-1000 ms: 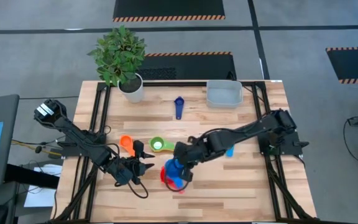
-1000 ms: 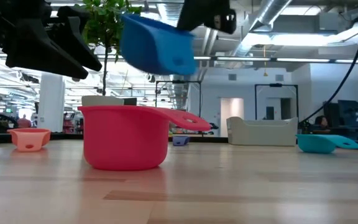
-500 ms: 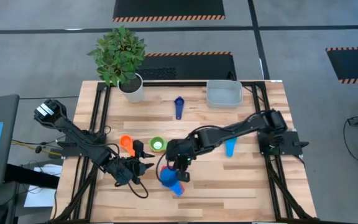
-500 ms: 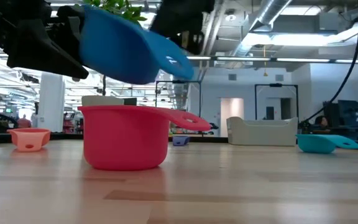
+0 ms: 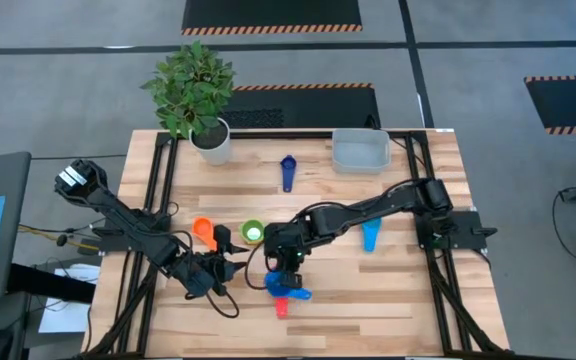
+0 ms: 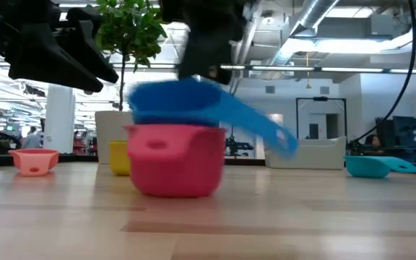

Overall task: Nest measuring cups in basket
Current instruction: Stack the blue measuring cup on top of the red measuring cup, then stack the stacked measuring cups on top of the other stacked measuring cups

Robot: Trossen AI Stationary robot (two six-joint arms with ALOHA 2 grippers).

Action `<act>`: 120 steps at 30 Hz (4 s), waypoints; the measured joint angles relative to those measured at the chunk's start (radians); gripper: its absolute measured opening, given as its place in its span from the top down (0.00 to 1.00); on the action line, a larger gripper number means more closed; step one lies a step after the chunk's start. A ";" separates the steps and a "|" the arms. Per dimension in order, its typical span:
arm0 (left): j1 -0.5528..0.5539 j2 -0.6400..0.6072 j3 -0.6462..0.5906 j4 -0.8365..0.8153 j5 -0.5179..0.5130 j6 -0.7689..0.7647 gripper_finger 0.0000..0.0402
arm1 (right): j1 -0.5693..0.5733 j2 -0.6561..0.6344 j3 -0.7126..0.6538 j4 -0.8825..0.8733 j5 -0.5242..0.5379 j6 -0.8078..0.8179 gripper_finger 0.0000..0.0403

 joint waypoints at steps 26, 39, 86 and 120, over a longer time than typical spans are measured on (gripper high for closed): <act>-0.021 0.099 -0.001 0.199 0.354 -0.070 0.58 | 0.102 -0.051 -0.050 -0.294 0.179 0.411 0.91; 0.007 0.323 0.107 0.280 0.491 -0.015 0.58 | 0.198 -0.037 -0.148 -0.119 0.235 0.550 0.95; 0.094 0.051 0.025 0.207 0.363 -0.033 0.58 | 0.213 -0.137 -0.250 0.128 0.254 0.194 0.96; 0.650 -0.146 -0.191 0.123 0.538 -0.372 0.58 | 0.098 -0.565 -0.873 0.524 0.497 0.411 0.76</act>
